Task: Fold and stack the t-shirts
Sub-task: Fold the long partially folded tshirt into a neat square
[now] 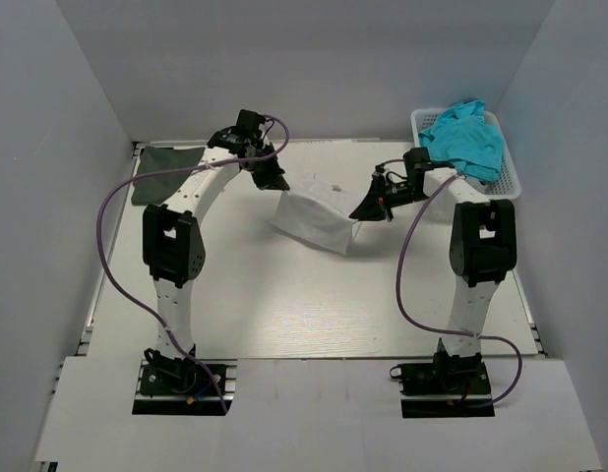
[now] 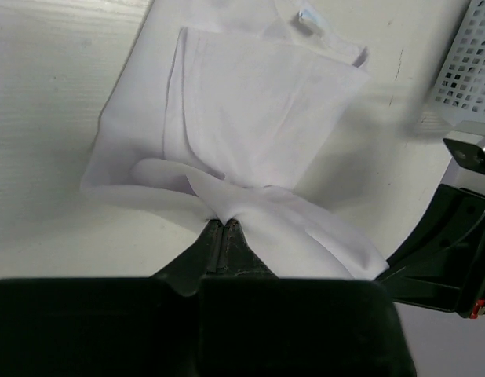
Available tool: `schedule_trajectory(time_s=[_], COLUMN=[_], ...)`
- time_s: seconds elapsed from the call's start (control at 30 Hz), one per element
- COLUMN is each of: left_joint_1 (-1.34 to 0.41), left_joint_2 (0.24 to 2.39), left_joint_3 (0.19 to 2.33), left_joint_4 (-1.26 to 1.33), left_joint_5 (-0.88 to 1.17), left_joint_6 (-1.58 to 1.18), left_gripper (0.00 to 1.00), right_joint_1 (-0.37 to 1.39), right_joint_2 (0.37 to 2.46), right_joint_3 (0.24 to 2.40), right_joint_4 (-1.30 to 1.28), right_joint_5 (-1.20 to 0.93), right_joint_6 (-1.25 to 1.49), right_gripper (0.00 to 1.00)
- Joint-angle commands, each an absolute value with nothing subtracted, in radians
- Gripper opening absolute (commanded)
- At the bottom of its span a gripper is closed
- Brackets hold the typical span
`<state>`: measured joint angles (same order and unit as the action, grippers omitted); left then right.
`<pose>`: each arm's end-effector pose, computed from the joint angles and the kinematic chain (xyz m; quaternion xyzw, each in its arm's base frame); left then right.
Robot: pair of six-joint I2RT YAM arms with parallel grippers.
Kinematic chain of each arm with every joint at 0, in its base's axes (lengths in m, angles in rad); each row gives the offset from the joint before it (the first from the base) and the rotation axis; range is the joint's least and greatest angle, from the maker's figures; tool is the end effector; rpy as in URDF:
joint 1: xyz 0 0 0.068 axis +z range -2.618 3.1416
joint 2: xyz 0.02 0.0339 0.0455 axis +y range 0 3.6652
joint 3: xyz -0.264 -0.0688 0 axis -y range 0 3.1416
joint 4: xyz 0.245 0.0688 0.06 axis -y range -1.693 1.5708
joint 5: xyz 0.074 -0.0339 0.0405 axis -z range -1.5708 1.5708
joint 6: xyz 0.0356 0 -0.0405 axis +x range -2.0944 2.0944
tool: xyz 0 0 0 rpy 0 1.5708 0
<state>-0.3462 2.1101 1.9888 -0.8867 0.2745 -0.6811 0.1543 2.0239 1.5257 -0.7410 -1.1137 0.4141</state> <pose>0.4330 -0.1665 0.2784 -0.1211 0.9447 -0.2496 0.1750 0.3989 0.0944 0.2017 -0.0220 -0.8415 -0.5396 0.0117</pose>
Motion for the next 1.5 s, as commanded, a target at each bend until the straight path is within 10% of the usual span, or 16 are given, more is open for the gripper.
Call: schedule_trajectory(time_s=[0.0,0.57,1.47], left_joint_1=[-0.339,-0.382,-0.348], left_joint_2=[2.034,1.415,1.765], left_joint_3=[1.962,1.252,1.637], left_joint_4=[-0.982,-1.288,-1.03], left_joint_5=[0.264,0.598,0.284], left_joint_6=[-0.678,-0.618,-0.721], left_gripper=[0.0,0.0,0.0], right_joint_1=[0.149,0.179,0.158], right_joint_2=[1.954,1.394,1.825], right_joint_3=[1.533,1.005,1.252], right_joint_4=[-0.825,-1.064,-0.95], right_joint_5=[-1.066,-0.991,-1.146], right_joint_6=[0.362,0.33,0.273], right_gripper=[0.0,0.0,0.0])
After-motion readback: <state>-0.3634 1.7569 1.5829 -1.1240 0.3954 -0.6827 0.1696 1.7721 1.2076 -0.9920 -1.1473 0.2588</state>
